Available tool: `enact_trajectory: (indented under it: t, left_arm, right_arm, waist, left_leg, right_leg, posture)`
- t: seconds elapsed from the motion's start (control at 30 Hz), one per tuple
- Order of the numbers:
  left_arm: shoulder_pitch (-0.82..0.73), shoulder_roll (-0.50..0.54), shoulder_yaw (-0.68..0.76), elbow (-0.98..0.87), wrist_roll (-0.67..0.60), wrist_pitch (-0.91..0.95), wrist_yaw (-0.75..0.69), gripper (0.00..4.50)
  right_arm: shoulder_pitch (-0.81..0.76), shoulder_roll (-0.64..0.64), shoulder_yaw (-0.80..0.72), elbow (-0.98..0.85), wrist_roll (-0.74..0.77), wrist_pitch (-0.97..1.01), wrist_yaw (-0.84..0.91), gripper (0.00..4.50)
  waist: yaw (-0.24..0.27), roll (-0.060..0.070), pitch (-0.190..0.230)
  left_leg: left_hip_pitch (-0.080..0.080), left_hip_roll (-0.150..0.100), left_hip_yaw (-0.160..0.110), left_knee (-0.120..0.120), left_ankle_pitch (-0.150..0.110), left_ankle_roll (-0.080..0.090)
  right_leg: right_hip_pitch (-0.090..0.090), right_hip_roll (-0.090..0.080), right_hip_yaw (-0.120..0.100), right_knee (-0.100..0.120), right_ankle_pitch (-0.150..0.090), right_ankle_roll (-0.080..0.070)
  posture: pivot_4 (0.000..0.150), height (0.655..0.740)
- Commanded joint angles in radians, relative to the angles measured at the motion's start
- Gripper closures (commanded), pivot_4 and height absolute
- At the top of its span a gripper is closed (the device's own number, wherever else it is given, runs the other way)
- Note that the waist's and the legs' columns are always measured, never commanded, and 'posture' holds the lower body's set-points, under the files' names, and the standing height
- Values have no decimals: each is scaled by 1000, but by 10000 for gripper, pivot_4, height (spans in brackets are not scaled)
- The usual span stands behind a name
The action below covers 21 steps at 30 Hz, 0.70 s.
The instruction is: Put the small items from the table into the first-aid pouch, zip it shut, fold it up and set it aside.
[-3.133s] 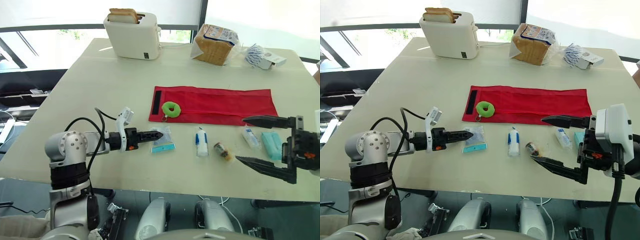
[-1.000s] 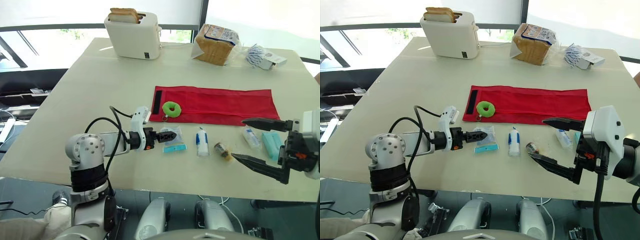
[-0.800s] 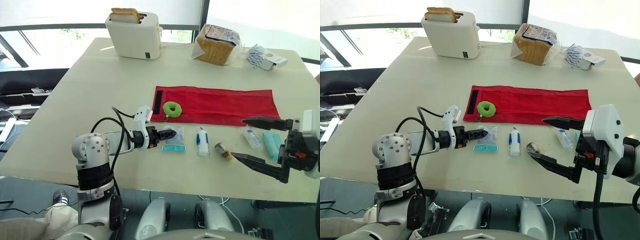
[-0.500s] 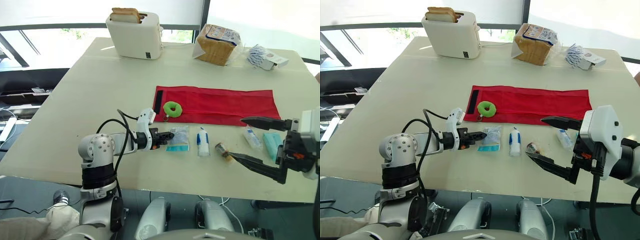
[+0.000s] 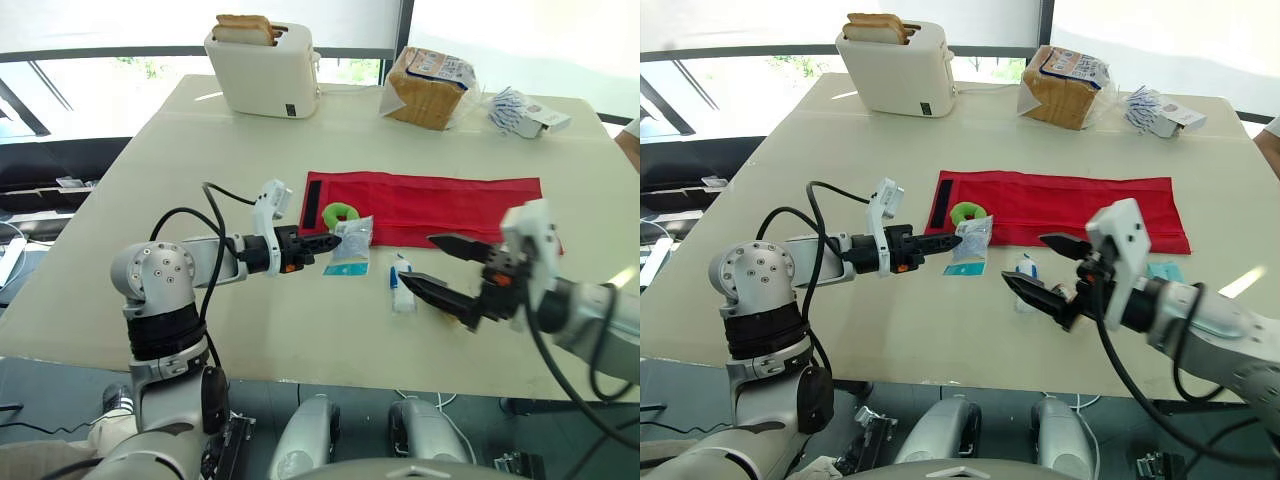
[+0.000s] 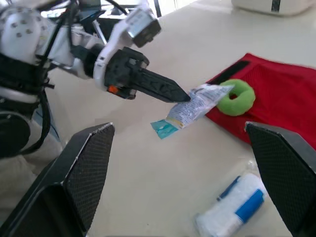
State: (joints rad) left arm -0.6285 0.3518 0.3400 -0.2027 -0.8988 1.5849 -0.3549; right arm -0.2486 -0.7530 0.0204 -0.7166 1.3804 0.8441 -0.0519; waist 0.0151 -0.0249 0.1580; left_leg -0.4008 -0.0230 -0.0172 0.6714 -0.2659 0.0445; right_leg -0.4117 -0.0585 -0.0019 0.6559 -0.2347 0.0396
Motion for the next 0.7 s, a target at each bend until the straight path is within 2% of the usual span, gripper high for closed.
enact_trajectory:
  t: [0.03,0.13,0.37,0.43,0.47,0.5,0.53,0.6,0.63,0.7]
  left_arm:
    - [-20,-31,-8,-58,-17,-30,5,44741]
    - [-12,-55,-22,-93,-17,-44,14,44741]
    - [9,-96,-23,-119,-14,-75,43,44741]
    - [12,-104,-22,-124,-17,-81,48,45000]
    - [14,-106,-23,-126,-18,-82,49,45000]
    - [16,-107,-24,-128,-21,-84,48,45000]
    - [18,-109,-25,-129,-22,-86,49,45000]
    - [20,-114,-26,-130,-24,-91,52,45000]
    - [21,-118,-24,-131,-26,-97,54,45000]
    - [23,-124,-21,-133,-30,-102,58,45000]
  right_arm:
    - [-69,96,53,81,25,14,-92,0]
    - [-121,189,74,154,50,20,-139,0]
    - [-140,284,56,174,155,14,-207,0]
    - [-139,288,55,176,159,17,-224,4974]
    - [-138,290,56,178,160,17,-229,9413]
    - [-139,291,57,180,160,17,-233,11211]
    - [-140,294,57,182,160,16,-237,16093]
    - [-139,293,55,184,160,16,-244,21413]
    - [-136,291,53,184,161,18,-247,27265]
    - [-129,286,50,182,164,18,-252,35866]
  waist:
    - [0,0,0]
    - [-1,0,0]
    - [-3,0,0]
    - [-3,0,0]
    - [-3,0,0]
    - [-3,0,0]
    - [-3,0,0]
    - [-4,0,0]
    - [-4,0,0]
    - [-4,0,0]
  left_leg:
    - [0,0,0,0,0,0]
    - [0,0,0,0,0,0]
    - [0,0,0,0,0,0]
    - [0,0,0,0,0,0]
    - [0,0,0,0,0,0]
    - [0,0,0,0,0,0]
    - [0,0,0,0,0,0]
    - [0,0,0,0,0,0]
    - [0,0,0,0,0,0]
    - [0,0,0,0,0,0]
  right_leg:
    - [0,0,0,0,0,0]
    - [0,0,0,0,0,0]
    - [0,2,0,1,0,0]
    - [0,2,0,1,0,0]
    - [0,2,0,1,0,0]
    - [0,2,0,1,0,0]
    - [0,2,0,1,0,0]
    - [0,3,0,1,0,0]
    - [0,3,0,1,0,0]
    - [0,3,0,1,0,0]
  posture:
    - [1500,7400]
    - [1500,7400]
    - [1500,7400]
    - [1500,7400]
    - [1500,7400]
    - [1500,7400]
    - [1500,7400]
    - [1500,7400]
    - [1500,7400]
    - [1500,7400]
